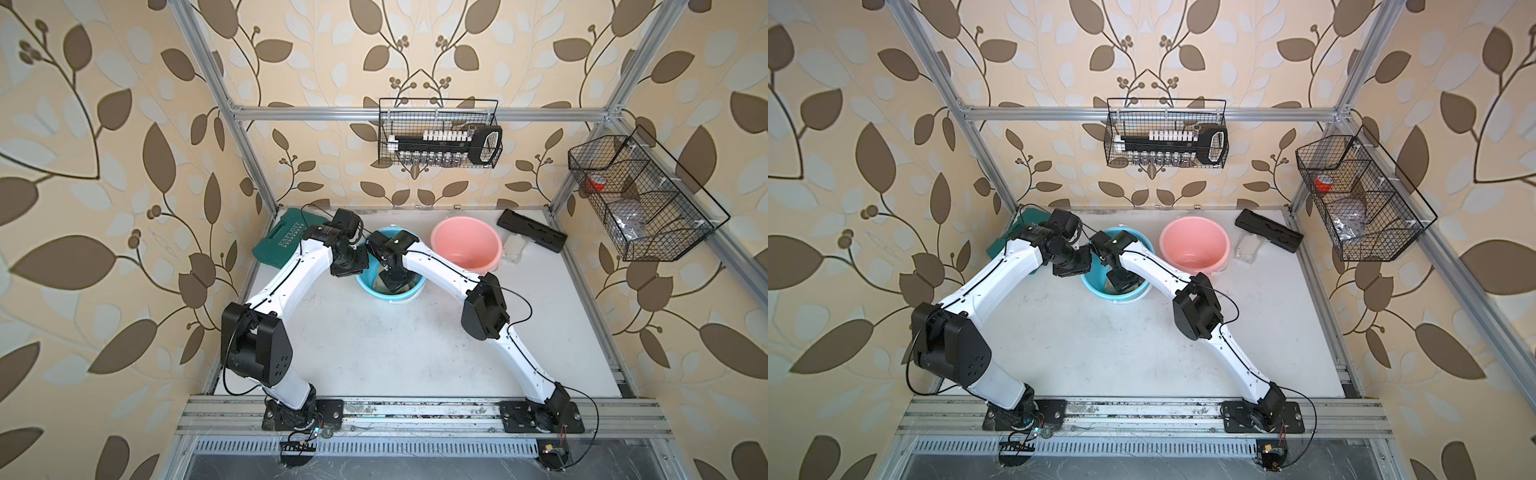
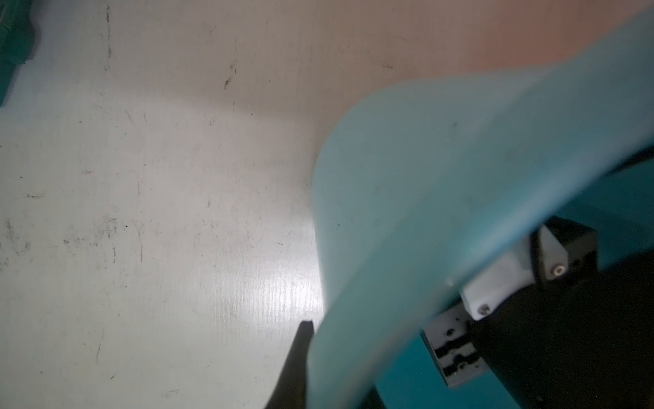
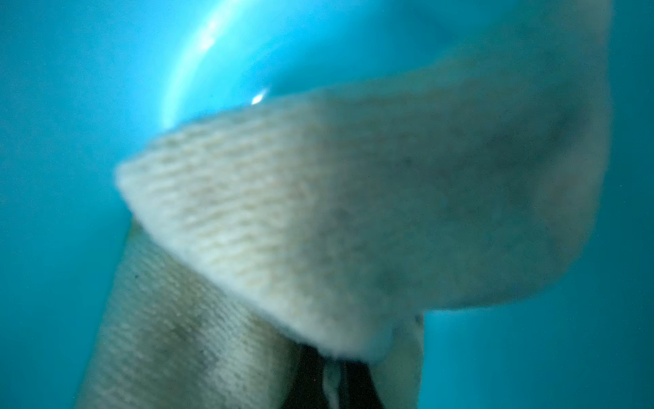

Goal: Wipe the inside of the bucket with a cloth
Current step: Wipe the dirt from the inside of the bucket.

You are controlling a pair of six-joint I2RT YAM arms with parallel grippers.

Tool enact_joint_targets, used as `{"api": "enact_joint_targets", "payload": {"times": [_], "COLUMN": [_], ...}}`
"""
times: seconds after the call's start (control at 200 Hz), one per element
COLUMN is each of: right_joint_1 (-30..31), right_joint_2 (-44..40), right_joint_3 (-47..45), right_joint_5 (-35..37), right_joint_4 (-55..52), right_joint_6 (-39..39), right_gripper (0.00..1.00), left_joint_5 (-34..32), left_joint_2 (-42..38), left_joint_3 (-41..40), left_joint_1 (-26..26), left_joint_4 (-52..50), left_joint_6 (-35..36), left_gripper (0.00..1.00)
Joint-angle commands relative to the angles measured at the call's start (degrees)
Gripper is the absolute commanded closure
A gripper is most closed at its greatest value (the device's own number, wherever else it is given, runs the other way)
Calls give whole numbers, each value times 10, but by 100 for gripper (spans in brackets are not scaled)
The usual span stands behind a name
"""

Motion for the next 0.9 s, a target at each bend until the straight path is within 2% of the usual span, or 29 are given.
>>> {"api": "enact_joint_targets", "payload": {"times": [0.0, 0.08, 0.22, 0.32, 0.43, 0.5, 0.655, 0.745, 0.895], "right_joint_1": [3, 3, 2, 1, -14, -25, -26, -21, 6], "right_joint_2": [7, -14, -85, -122, -177, -199, -195, -163, -148], "right_joint_3": [-15, -52, -151, -181, -253, -276, -243, -213, -206], "right_joint_5": [-138, -235, -410, -474, -491, -473, -393, -413, -433], "right_joint_4": [13, 65, 230, 322, 475, 535, 513, 484, 422], "right_joint_6": [11, 27, 89, 132, 213, 250, 250, 257, 228], "right_gripper": [100, 100, 100, 100, 100, 100, 100, 100, 100], "left_joint_5": [-40, -52, -61, -63, -64, -64, -57, -64, -81], "left_joint_2": [-30, -40, -62, -73, -90, -101, -117, -119, -115], "left_joint_3": [-10, -16, -43, -65, -77, -89, -109, -108, -107], "left_joint_1": [-2, -2, -2, -2, -2, -2, -2, -2, -2], "left_joint_4": [33, 31, 45, 62, 65, 70, 79, 76, 79], "left_joint_6": [8, 10, 5, -1, -5, -9, -13, -9, -4], "left_gripper": [100, 100, 100, 100, 100, 100, 100, 100, 100]}}
